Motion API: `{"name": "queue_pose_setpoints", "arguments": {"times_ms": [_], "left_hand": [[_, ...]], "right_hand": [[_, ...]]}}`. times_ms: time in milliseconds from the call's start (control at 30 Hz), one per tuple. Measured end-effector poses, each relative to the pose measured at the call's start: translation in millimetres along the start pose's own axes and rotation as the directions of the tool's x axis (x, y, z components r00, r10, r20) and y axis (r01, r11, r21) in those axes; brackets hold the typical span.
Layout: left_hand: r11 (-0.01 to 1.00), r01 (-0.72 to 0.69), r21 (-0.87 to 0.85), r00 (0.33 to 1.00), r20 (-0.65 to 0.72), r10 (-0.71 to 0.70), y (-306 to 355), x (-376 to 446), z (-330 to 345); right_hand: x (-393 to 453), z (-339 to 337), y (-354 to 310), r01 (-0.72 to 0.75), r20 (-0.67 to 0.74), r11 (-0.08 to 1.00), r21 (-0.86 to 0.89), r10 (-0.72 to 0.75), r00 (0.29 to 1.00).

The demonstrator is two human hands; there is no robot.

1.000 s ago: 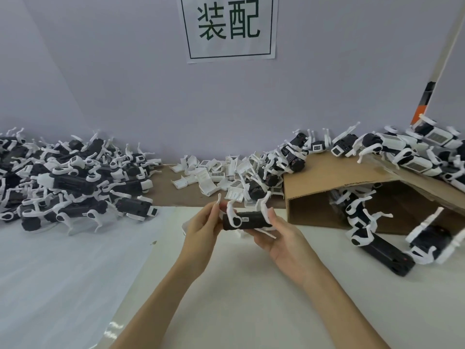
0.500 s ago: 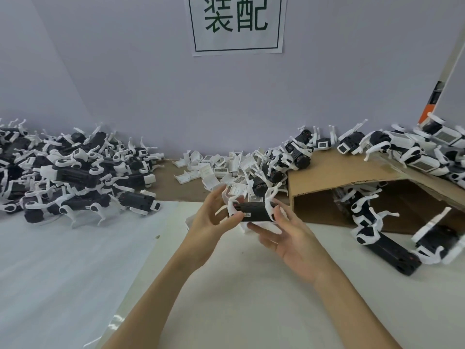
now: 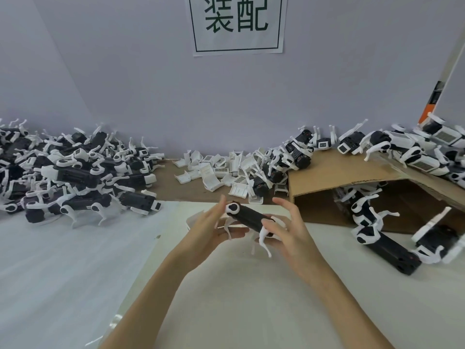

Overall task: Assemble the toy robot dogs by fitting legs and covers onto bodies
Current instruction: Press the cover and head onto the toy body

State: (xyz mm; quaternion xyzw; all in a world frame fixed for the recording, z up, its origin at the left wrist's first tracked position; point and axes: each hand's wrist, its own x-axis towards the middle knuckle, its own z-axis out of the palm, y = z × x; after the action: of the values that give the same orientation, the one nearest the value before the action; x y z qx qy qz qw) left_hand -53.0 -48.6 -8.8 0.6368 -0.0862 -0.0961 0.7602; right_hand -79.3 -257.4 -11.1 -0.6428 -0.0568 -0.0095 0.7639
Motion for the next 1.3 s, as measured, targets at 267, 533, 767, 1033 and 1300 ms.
{"name": "queue_pose_setpoints", "arguments": {"times_ms": [267,533,767,1033,1300], "left_hand": [[0.954,-0.205,0.221,0.972,-0.071,0.225,-2,-6,3],[0.710,-0.365,0.602,0.903,0.043,0.428,-13,-11,24],[0.989,-0.145,-0.009,0.972,-0.190,0.141,-5,-7,30],[0.973,-0.155,0.169,0.963,-0.194,0.187,1,-9,36],[0.939,-0.251,0.234,0.967,0.016,0.255,3,-14,25]], "right_hand": [[3,1,3,-0.021,-0.042,0.975,0.220,0.031,0.999],[1,13,13,0.242,-0.190,0.964,-0.112,-0.259,0.947],[-3,13,7,0.206,0.134,0.973,-0.104,-0.192,0.972],[-2,19,28,0.283,0.010,0.834,-0.474,-0.316,0.949],[-2,9,26,0.378,0.098,0.619,-0.689,-0.438,0.894]]}}
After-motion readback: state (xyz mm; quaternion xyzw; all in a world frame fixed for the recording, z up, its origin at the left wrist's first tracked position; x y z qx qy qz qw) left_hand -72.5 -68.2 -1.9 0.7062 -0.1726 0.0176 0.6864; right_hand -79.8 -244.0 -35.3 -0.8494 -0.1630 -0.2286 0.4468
